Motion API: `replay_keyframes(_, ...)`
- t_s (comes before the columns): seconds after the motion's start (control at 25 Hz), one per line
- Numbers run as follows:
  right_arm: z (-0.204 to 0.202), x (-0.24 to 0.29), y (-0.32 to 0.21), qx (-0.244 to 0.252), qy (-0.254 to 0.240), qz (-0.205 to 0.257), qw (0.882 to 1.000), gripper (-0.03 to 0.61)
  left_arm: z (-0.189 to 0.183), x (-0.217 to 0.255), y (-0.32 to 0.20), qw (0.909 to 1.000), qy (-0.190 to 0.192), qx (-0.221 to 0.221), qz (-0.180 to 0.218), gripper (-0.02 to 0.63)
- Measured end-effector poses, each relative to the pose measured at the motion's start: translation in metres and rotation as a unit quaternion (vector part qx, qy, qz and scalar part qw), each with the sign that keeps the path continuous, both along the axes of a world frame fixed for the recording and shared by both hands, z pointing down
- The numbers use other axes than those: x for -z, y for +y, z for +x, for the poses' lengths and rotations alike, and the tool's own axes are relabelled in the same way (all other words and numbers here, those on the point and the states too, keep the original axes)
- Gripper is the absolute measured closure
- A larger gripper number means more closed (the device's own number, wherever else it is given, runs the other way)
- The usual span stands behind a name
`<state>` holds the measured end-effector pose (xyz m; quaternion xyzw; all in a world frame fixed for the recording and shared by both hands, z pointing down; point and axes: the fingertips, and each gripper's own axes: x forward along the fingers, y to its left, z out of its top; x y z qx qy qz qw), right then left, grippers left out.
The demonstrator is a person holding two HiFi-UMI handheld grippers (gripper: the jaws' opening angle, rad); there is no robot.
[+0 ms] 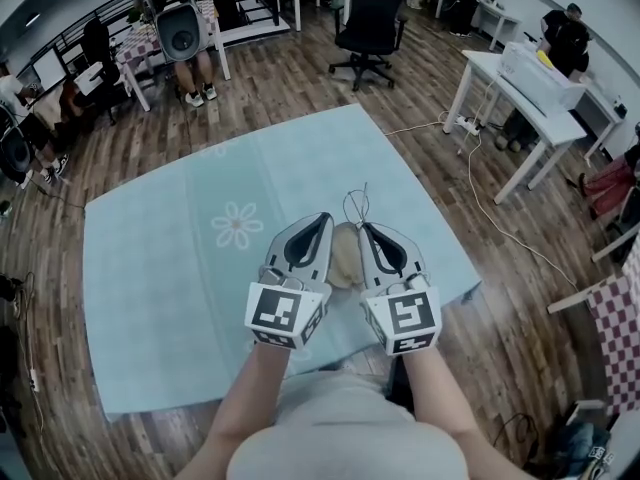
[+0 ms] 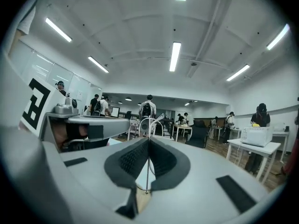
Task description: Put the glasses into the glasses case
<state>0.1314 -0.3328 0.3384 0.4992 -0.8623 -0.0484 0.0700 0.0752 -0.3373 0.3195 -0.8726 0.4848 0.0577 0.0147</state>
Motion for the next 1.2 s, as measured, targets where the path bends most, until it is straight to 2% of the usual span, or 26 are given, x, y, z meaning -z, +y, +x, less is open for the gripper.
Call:
replay_keyframes(0.32,-0.001,0.012,0.009,-0.009,-0.018,0.023,1.0,0.568,-0.001,0.003,0.006,0.9999,0.003,0.003,0.016,0.604)
replay_keyframes(0.56,-0.009,0.012,0.015,0.014,-0.001,0.04,0.999,0.568,0.001,0.008,0.009,0.9997,0.0,-0.001,0.025,0.604)
replay_keyframes(1.2,-0.011,0.018,0.018,0.006,0.002,0.046,0.999,0.568,0.003,0.008,0.011,0.9996,-0.01,0.0,0.025,0.606)
